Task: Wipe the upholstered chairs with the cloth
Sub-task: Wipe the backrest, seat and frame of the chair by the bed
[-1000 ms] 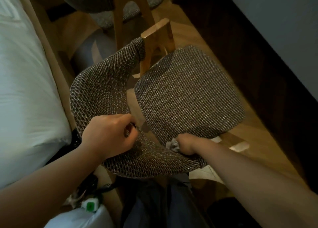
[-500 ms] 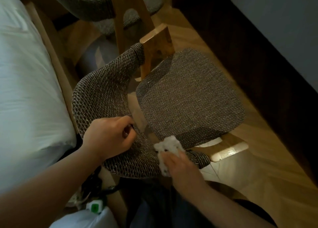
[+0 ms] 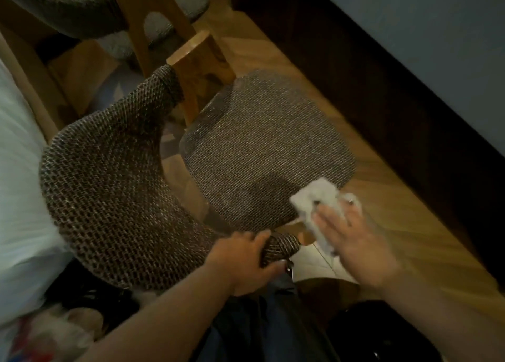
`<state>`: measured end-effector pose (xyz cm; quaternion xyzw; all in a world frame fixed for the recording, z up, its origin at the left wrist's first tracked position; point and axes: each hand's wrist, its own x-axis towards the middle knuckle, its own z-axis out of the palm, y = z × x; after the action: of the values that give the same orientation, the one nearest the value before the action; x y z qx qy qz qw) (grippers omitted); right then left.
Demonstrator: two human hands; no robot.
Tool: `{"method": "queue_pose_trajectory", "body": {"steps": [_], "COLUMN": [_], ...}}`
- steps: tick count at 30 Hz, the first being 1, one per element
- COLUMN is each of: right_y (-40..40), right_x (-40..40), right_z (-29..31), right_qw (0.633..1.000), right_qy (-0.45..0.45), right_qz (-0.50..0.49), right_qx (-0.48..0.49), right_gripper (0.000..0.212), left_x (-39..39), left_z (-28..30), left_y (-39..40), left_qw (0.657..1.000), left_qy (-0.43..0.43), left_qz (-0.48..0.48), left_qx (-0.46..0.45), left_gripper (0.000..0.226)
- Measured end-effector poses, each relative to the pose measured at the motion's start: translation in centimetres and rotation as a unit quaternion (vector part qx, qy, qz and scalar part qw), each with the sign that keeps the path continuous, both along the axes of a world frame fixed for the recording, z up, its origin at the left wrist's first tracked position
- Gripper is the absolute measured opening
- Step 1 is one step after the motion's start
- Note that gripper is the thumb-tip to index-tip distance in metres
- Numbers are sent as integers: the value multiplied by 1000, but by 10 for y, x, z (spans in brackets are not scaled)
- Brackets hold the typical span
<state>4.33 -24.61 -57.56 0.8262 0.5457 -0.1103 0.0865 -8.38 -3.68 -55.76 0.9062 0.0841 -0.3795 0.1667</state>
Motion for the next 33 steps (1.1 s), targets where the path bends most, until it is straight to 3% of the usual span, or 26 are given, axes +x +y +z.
{"method": "queue_pose_trajectory", "body": {"steps": [2, 4, 6, 9, 11, 13, 15, 18, 20, 22, 26, 28, 30, 33], "right_y": [-9, -7, 4, 11, 8, 2, -1, 4, 29, 67, 123, 121, 109, 84], "right_x": [24, 33, 22, -8, 2, 32, 70, 99, 91, 64, -5, -1, 29, 97], "right_z": [13, 26, 23, 4, 5, 9, 20, 34, 31, 22, 12, 9, 6, -7], "right_qw": [990, 968, 975, 993, 992, 989, 976, 928, 939, 940, 952, 940, 924, 910], "right_qy": [12, 64, 58, 61, 81, 114, 125, 128, 166, 251, 263, 283, 305, 272], "right_qz": [-142, -238, -186, 35, 44, -45, -177, -337, -300, -231, -45, -54, -80, -118], "right_qx": [20, 54, 105, 96, 82, 80, -6, -95, -16, -2, -148, -184, -218, -290], "right_gripper": [82, 82, 73, 59, 56, 56, 39, 20, 25, 28, 25, 22, 6, 7], "left_x": [1, 6, 17, 27, 27, 24, 19, 15, 17, 19, 21, 22, 23, 23], "left_z": [-11, -21, -27, -28, -27, -24, -21, -18, -20, -20, -17, -16, -15, -16], "left_y": [-19, -24, -22, -21, -23, -18, -12, -11, -14, -16, -16, -16, -16, -15], "left_qw": [999, 999, 999, 998, 998, 996, 993, 991, 992, 992, 989, 990, 990, 990], "left_qy": [18, 12, 22, 51, 63, 77, 92, 88, 80, 79, 87, 87, 82, 78], "left_qz": [-33, -41, -41, -37, -29, -28, -28, -17, -9, -9, -23, -19, -14, -19], "left_qx": [3, 24, 25, 11, 6, 27, 65, 98, 101, 103, 113, 111, 111, 114], "left_gripper": [98, 94, 87, 84, 84, 81, 71, 59, 54, 53, 50, 54, 64, 71]}}
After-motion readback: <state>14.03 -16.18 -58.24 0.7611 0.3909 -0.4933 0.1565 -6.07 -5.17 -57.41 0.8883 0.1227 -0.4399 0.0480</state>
